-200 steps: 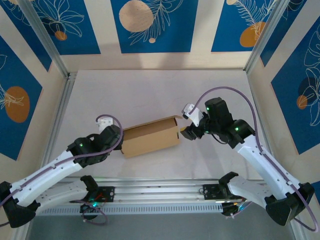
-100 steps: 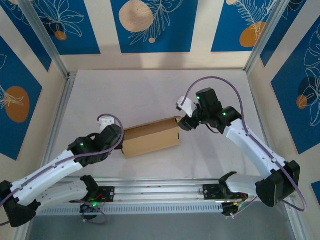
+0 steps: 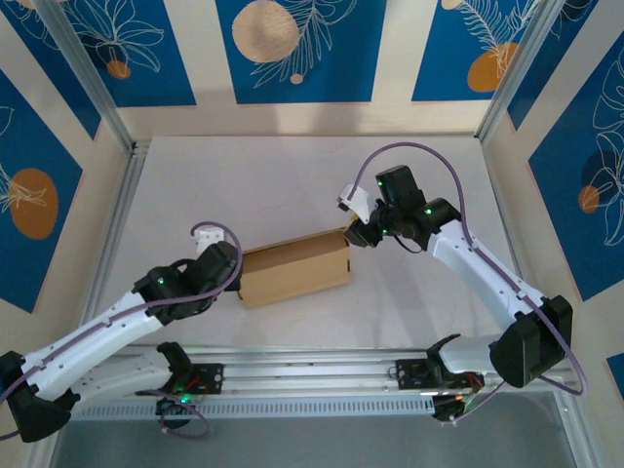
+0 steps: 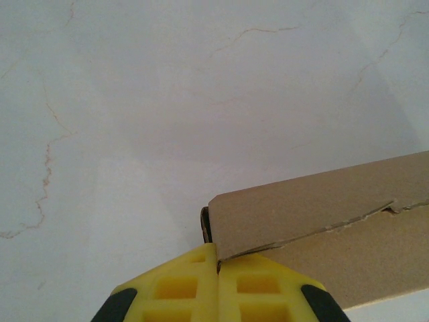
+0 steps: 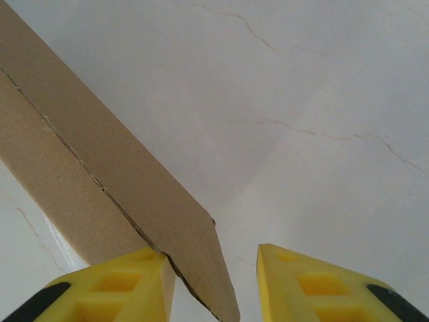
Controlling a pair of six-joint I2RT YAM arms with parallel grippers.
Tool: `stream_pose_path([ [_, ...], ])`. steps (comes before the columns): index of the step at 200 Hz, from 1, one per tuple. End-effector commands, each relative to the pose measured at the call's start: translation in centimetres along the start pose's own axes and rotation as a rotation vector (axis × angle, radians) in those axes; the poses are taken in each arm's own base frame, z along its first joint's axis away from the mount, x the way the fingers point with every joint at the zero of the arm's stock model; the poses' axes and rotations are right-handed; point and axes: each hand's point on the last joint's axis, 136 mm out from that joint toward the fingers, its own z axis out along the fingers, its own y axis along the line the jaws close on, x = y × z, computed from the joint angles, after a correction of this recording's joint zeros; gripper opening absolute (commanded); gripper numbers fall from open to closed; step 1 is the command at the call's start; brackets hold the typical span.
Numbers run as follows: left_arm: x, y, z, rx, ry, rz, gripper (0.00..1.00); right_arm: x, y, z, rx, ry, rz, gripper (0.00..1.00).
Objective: Fold the paper box
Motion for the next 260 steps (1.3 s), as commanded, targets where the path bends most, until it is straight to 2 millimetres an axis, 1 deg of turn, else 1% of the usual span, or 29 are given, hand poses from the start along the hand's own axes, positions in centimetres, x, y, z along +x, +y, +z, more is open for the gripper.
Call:
stream_pose_path([
  [1, 2.9, 0.6, 0.5, -0.018, 0.13, 0.075, 0.0, 0.3, 1.2, -0.4, -0.041, -0.02, 0.008, 0.35],
  [21, 3.1, 0.5, 0.6, -0.016, 0.134, 0.073, 0.0, -0.2, 1.8, -0.9, -0.073, -0.042, 0.028, 0.27],
  [33, 3.1, 0.5, 0.6, -0.016, 0.133, 0.07, 0.0, 0.0, 2.0, -0.9, -0.083, -0.04, 0.044, 0.27],
  [76, 3.0, 0.4, 0.5, -0.01, 0.133, 0.061, 0.0, 1.2, 3.2, 0.1, -0.123, -0.015, 0.076, 0.27],
  [98, 2.8, 0.5, 0.2, -0.008, 0.132, 0.058, 0.0, 1.7, 3.1, 0.3, -0.111, 0.001, 0.087, 0.27],
  [122, 2.6, 0.5, -0.1, -0.006, 0.128, 0.053, 0.0, 1.9, 3.0, 0.2, -0.1, 0.012, 0.096, 0.24],
  [143, 2.5, 0.4, -0.2, 0.0, 0.127, 0.046, 0.0, 2.0, 2.6, -0.1, -0.069, 0.018, 0.124, 0.18],
  [156, 2.5, 0.3, -0.2, 0.002, 0.13, 0.045, 0.0, 1.9, 2.8, -0.3, -0.082, 0.019, 0.151, 0.13],
  [188, 2.8, 0.4, 0.1, -0.004, 0.137, 0.047, 0.0, 1.2, 2.8, -0.8, -0.101, 0.049, 0.32, 0.02],
  [204, 2.8, 0.3, 0.2, -0.004, 0.136, 0.044, 0.0, 1.1, 3.2, -0.7, -0.125, 0.089, 0.411, 0.01],
  [220, 2.9, 0.3, 0.3, -0.003, 0.137, 0.043, 0.0, 1.5, 3.4, -0.3, -0.131, 0.137, 0.486, 0.01],
  [238, 2.8, 0.2, 0.3, -0.003, 0.138, 0.043, 0.0, 2.2, 3.2, 0.1, -0.096, 0.189, 0.569, 0.0],
  [260, 2.9, 0.1, 0.4, -0.003, 0.14, 0.046, 0.0, 2.5, 3.0, 0.1, -0.076, 0.234, 0.66, 0.0],
])
